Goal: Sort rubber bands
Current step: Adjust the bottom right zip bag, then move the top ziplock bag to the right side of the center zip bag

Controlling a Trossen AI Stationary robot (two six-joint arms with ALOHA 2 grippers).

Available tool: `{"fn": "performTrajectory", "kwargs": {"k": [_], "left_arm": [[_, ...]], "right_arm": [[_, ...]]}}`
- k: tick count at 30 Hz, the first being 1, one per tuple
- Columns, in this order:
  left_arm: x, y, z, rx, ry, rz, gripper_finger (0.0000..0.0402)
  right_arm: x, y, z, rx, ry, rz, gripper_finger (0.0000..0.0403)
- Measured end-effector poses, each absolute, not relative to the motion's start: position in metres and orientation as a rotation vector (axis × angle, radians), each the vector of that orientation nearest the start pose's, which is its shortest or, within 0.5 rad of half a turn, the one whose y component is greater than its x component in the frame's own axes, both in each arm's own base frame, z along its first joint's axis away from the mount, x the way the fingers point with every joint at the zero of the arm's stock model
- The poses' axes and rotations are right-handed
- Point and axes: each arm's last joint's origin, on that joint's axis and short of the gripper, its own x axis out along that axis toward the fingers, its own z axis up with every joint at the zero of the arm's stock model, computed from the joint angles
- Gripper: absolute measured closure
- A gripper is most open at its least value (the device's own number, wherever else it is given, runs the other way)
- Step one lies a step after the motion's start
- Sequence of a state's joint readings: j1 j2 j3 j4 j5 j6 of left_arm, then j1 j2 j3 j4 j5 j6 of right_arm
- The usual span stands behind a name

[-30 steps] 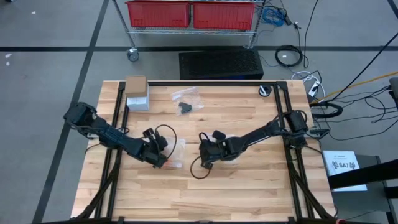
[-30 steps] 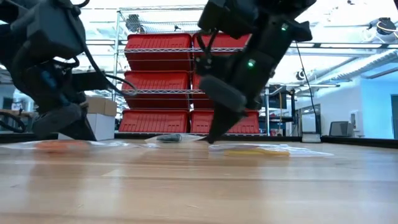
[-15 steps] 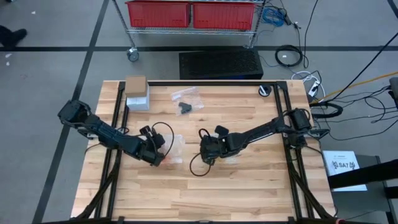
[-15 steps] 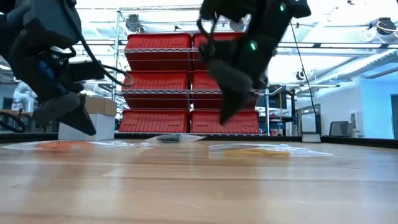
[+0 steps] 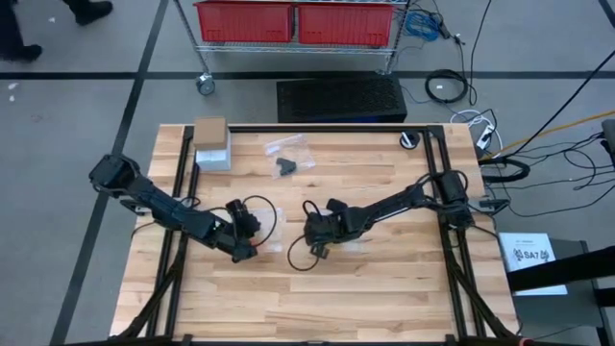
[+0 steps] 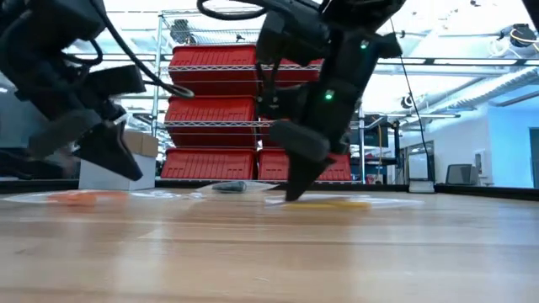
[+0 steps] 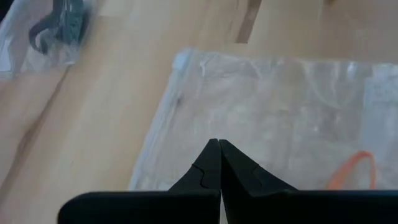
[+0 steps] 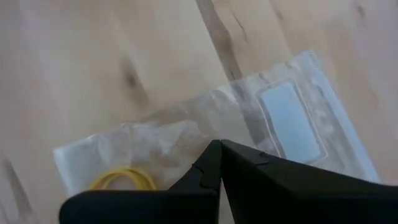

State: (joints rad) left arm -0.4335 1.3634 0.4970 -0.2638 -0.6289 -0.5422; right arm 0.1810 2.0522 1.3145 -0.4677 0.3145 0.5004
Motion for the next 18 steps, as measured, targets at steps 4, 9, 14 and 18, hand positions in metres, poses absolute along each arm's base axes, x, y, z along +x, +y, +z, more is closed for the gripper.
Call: {"fn": "performTrajectory", "kwargs": {"k": [4,9,14,18], "left_arm": [[0.197,-0.072,0.130,0.081,0.885,0.422,0.0402],[0.197,-0.072,0.131,0.085,0.883,0.421,0.0402],[0.197,-0.072,0.131,0.094,0.875,0.435,0.0402],[0.196,-0.073,0.136,0.091,0.846,0.434,0.0402]], "right_arm": [[0.402,0.058,0.129,0.184,1.037,-0.365,0.0403],[0.415,0.049,0.132,0.251,0.922,-0.309,0.0403],[0.418,0.045,0.152,0.187,0.834,-0.281,0.0401],[0.410,0.024,0.182,0.014,0.810,-0.359,0.0380]]}}
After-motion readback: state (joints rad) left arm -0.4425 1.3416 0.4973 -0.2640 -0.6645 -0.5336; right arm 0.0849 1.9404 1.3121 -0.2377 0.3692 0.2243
